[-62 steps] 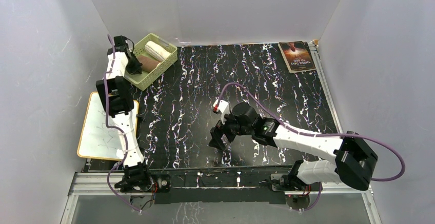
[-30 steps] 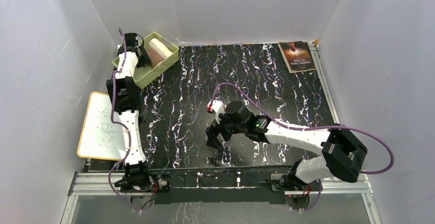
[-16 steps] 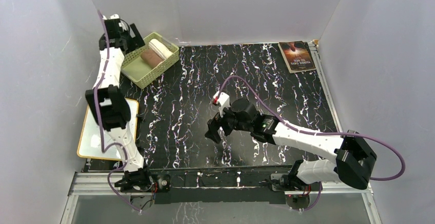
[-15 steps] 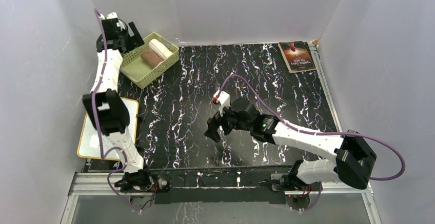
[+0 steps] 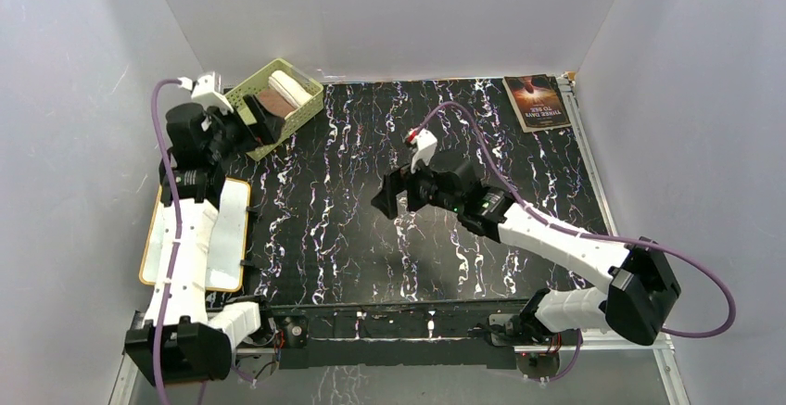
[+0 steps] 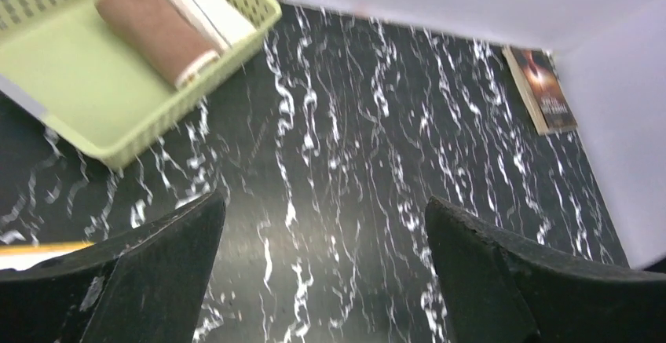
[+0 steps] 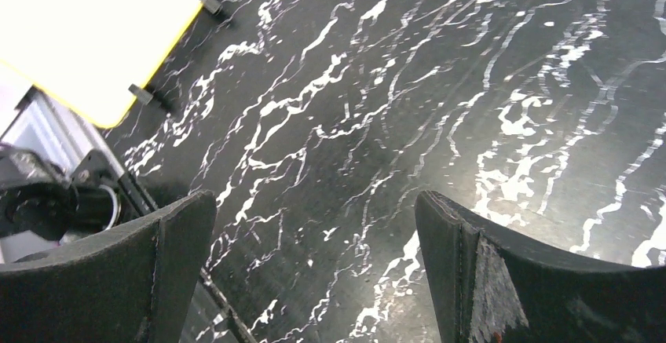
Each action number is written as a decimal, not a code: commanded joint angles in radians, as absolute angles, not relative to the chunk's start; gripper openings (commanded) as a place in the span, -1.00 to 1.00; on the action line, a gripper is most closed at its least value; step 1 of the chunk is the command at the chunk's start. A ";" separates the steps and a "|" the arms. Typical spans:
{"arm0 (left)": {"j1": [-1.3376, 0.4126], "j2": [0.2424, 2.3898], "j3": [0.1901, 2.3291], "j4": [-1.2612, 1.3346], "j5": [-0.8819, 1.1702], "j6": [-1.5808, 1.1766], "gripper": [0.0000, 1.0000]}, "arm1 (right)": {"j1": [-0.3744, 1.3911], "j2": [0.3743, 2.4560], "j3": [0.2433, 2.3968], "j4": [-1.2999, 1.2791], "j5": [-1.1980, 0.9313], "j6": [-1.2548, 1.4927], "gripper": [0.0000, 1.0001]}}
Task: Roll the towels
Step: Reset both arms
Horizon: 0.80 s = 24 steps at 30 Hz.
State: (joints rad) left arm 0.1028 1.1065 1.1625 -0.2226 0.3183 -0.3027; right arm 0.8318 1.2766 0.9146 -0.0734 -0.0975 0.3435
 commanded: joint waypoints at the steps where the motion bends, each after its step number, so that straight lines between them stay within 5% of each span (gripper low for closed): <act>1: 0.100 0.984 1.048 -0.273 0.455 -0.309 0.97 | 0.751 1.217 0.963 -0.069 -0.079 0.379 0.96; 24: 0.099 0.802 0.844 -0.201 0.535 -0.289 0.97 | 0.636 1.150 0.922 -0.106 0.144 0.389 0.96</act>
State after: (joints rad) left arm 0.1017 0.8318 0.8490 -0.2356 0.5068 -0.3023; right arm 0.6338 1.1305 0.9031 -0.1551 0.1188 0.4133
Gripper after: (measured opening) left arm 0.983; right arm 0.981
